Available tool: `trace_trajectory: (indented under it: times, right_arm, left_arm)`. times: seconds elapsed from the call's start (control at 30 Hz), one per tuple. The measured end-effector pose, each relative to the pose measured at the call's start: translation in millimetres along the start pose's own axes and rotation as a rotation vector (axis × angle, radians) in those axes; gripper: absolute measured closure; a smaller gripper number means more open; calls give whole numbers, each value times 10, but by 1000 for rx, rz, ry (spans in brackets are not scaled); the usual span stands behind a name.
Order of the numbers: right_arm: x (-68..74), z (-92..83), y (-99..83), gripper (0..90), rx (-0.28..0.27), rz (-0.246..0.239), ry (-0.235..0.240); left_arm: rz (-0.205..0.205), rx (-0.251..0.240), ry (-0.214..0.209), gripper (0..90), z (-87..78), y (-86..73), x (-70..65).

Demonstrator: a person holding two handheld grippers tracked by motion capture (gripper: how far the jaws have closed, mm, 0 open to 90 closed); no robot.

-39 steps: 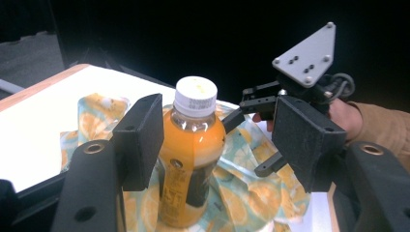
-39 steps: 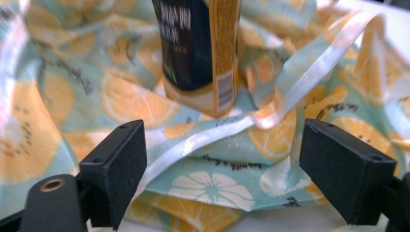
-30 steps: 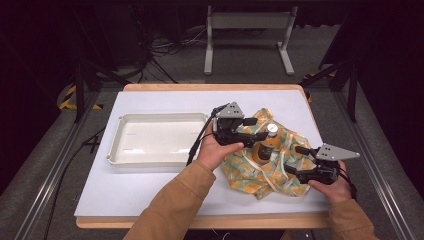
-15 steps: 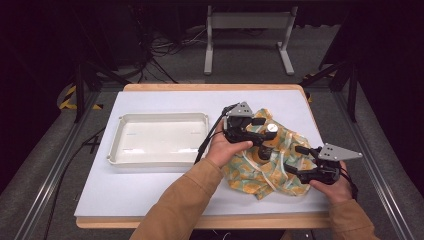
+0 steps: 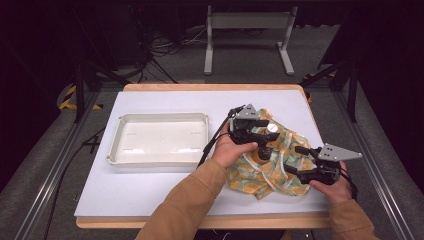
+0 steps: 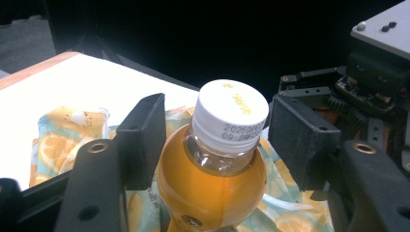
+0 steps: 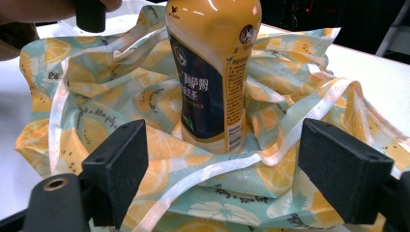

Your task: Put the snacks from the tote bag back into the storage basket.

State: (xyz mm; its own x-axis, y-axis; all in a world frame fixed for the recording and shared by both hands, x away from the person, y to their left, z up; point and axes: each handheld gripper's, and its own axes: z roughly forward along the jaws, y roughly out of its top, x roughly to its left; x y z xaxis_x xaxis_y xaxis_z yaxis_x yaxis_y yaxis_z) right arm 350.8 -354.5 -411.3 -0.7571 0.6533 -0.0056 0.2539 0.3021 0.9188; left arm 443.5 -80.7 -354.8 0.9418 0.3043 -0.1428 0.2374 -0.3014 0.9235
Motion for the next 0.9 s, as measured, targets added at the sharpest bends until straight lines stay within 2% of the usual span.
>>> trace_trajectory:
  times: [0.17,0.43,0.57,0.6,0.9]
  right_arm:
    - [3,0,0,188,-1,1,-1]
    - [9,15,-5,190,4,1,9]
    - [5,13,-5,191,3,5,7]
    - [6,11,-5,191,2,5,7]
    - [1,9,-9,191,2,7,8]
  left_arm:
    - [25,9,18,485,7,-3,-23]
    - [34,-12,32,513,11,-33,-25]
    - [74,-23,49,564,-2,-20,-52]
    - [72,-19,50,579,-8,-13,-59]
    - [95,-1,52,582,-17,15,-91]
